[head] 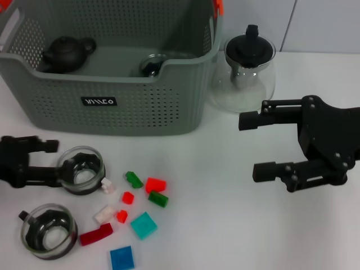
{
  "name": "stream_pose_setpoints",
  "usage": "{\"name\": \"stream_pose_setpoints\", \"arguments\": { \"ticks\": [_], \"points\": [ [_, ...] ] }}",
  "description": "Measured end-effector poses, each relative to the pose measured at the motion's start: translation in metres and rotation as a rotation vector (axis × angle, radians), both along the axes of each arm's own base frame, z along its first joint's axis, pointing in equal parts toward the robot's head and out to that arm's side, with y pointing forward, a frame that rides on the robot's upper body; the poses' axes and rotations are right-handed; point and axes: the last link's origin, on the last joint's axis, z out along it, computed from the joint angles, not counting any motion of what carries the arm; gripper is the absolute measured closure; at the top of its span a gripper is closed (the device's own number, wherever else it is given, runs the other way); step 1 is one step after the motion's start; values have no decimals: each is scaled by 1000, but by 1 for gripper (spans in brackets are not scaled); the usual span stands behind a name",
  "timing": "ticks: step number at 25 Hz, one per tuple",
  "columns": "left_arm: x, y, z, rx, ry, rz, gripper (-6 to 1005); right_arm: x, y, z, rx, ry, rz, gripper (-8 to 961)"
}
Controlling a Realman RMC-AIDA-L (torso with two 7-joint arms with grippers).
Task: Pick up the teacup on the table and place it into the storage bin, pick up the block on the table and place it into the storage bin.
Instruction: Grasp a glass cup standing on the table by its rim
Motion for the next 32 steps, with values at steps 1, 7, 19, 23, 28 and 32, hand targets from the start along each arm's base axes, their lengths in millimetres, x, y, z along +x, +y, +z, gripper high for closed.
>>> {"name": "stream_pose_setpoints", "arguments": {
  "ticks": [1, 7, 19, 23, 28, 32],
  "points": [
    [0, -1, 7, -2, 35, 13, 146, 0, 1, 0, 2, 3, -6, 156],
    [3, -12, 33, -56, 202, 102, 146, 3, 5, 1, 29, 22, -35, 160],
    [26, -8, 9, -164, 447, 95, 192, 4, 10, 2, 56, 26, -61, 161],
    [31, -1, -1, -206, 514, 92, 203, 4, 11, 3, 58, 27, -63, 161],
    [33, 3, -8, -231, 563, 87, 217, 5, 11, 4, 65, 31, -70, 159],
    [33, 4, -17, -270, 578, 85, 228, 5, 11, 3, 64, 36, -75, 160]
  ]
}}
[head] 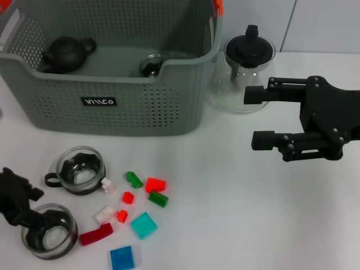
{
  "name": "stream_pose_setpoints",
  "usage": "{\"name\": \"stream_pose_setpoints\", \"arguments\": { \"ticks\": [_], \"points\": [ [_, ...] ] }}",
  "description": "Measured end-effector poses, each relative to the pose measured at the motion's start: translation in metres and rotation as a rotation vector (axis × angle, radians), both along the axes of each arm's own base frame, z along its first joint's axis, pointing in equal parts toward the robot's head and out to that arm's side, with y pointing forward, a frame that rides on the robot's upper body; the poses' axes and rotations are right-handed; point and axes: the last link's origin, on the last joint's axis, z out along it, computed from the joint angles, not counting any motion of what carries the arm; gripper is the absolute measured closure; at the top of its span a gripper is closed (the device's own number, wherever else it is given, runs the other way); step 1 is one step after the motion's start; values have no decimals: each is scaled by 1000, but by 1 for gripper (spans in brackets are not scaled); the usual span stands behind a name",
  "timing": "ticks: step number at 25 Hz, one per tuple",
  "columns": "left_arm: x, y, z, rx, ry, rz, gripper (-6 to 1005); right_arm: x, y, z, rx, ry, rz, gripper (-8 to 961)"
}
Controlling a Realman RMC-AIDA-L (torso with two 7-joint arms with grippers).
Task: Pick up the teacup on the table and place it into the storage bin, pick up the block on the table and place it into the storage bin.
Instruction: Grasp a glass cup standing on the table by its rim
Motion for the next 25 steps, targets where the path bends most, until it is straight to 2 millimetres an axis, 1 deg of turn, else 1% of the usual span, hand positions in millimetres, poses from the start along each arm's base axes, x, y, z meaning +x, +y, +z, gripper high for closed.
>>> {"name": "stream_pose_setpoints", "arguments": {
  "ticks": [3, 4, 7, 12, 17, 25],
  "points": [
    [0, 1, -6, -20, 14, 5, 236, 0, 0, 0, 1, 0, -1, 160],
    [-1, 2, -12, -36, 24, 3, 239, 0, 1, 0, 1, 0, -1, 160],
    [1, 4, -16, -48, 27, -1, 281, 0, 0, -1, 1, 1, -1, 161],
    [0, 5, -22, -67, 32, -2, 403, 0, 0, 0, 2, 5, -3, 160],
    [-1, 9, -27, -48, 37, 3, 638, 0, 0, 0, 4, 7, -4, 159],
    [-3, 12, -31, -39, 57, 9, 786, 0, 1, 2, 10, 14, -3, 159]
  ]
}}
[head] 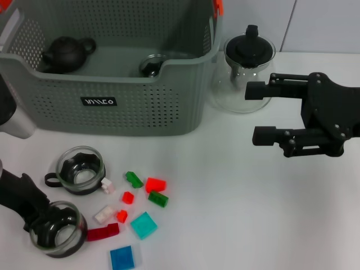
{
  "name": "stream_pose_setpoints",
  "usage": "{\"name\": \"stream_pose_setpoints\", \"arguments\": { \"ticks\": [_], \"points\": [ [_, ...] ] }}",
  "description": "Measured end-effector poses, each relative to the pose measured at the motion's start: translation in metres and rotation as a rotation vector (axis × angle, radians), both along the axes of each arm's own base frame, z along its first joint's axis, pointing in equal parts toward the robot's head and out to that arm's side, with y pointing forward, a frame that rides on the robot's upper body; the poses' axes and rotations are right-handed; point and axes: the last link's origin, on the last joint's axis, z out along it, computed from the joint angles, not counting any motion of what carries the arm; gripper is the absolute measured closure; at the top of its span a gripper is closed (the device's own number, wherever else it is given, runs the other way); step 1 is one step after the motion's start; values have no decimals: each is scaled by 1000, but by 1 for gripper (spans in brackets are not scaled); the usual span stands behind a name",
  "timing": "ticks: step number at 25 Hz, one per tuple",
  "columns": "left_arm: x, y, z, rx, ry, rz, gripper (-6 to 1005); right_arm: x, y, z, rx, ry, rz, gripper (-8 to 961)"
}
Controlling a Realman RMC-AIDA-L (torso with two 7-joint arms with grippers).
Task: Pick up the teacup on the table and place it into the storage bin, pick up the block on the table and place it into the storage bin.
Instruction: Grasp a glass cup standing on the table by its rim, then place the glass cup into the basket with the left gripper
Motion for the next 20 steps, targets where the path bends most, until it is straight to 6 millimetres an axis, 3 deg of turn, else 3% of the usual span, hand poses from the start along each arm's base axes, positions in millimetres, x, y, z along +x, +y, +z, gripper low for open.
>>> {"name": "stream_pose_setpoints", "arguments": {
  "ticks": [8, 12, 17, 20],
  "points": [
    [-1, -4, 5, 28, 1, 36, 931, 1, 0, 3, 11, 11, -6, 160],
    [2, -10, 30, 133, -77, 82, 949, 2, 0, 4, 17, 13, -8, 160],
    [9, -20, 79, 344, -324, 155, 949, 4, 0, 6, 19, 9, -15, 160],
    [15, -25, 96, 409, -493, 148, 949, 6, 0, 7, 16, 4, -22, 160]
  ]
}}
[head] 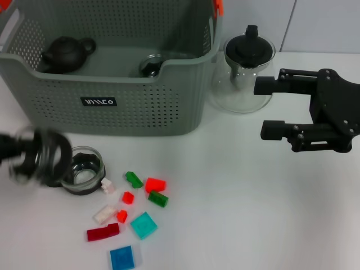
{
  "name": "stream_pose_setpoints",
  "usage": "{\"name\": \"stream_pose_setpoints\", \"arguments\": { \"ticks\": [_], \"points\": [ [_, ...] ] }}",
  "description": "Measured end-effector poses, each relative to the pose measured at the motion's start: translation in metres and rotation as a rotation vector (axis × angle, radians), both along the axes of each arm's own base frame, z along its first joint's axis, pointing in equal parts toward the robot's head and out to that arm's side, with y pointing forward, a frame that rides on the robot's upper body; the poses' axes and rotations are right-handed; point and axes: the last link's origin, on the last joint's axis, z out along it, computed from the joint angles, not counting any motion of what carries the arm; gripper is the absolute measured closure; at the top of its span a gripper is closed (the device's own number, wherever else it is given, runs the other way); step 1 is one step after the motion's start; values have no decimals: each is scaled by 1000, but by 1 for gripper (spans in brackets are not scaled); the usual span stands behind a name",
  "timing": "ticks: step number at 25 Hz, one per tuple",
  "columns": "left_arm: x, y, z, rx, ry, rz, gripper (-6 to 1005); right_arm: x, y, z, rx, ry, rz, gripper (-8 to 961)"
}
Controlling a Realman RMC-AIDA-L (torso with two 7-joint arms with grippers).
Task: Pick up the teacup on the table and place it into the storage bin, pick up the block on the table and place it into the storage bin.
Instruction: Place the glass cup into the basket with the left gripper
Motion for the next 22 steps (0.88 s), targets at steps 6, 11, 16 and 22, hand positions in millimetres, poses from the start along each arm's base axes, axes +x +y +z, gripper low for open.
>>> {"name": "stream_pose_setpoints", "arguments": {
  "ticks": [6, 11, 16, 22],
  "points": [
    [26, 19, 17, 101, -286, -114, 949, 8, -2, -1, -31, -45, -27, 160],
    [60, 67, 17, 140, -291, -150, 950, 19, -3, -5, -78, -120, -54, 161],
    [107, 110, 17, 155, -161, -160, 950, 24, -5, -6, -94, -135, -72, 161],
    [142, 167, 21, 205, 41, -78, 950, 27, -7, -7, -106, -157, -76, 160]
  ]
}}
